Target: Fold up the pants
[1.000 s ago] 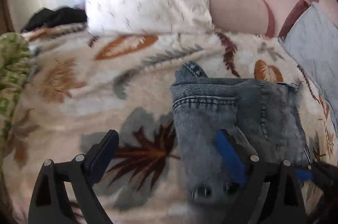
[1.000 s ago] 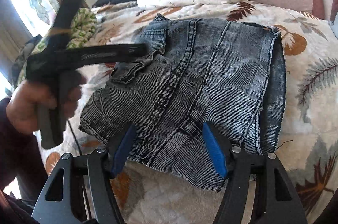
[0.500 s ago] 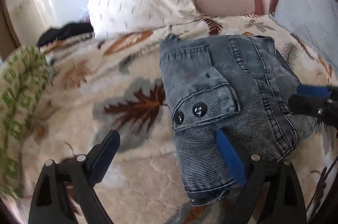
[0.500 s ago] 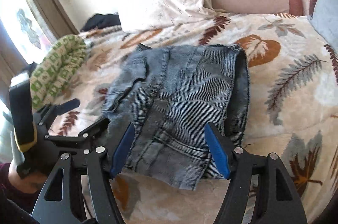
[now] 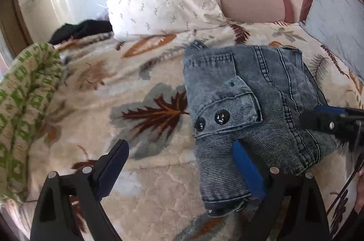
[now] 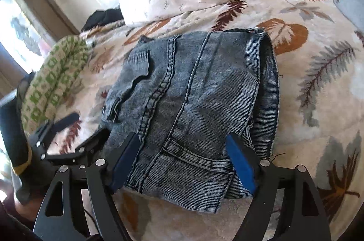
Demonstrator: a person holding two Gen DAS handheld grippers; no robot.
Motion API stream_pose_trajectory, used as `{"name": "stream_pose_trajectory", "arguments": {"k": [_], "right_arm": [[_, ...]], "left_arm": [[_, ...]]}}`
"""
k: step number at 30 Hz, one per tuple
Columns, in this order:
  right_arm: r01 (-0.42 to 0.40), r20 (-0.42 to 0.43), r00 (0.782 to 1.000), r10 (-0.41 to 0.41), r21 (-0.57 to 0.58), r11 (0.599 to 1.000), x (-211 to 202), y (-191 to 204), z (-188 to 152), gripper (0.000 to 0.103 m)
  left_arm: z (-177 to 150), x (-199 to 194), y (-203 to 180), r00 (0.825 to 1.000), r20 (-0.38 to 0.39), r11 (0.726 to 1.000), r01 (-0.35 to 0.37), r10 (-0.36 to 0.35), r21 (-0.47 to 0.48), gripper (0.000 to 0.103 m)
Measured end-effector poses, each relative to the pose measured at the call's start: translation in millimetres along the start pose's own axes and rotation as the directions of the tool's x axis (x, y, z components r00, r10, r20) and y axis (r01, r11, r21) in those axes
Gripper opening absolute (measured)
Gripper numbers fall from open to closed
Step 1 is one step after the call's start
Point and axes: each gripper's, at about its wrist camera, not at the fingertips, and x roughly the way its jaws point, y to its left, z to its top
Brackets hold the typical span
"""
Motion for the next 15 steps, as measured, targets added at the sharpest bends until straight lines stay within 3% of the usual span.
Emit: {"name": "stream_pose_trajectory", "arguments": {"k": [7,15], "right_arm": [[0.008,0.08,0.997,-0.009,0.007,1.0,-13,5,12,0.078],[-0.003,0.159,0.987,-0.005,0.05,0.999,-14,-2,35,0.078]], "left_arm": [[13,-21,2,0.997,0.071,1.0,-0.021,0.021,0.004,0.094],[23,-13,0,0.998,0.058,1.0,-0.028,0.028,-0.009,0.094]]}}
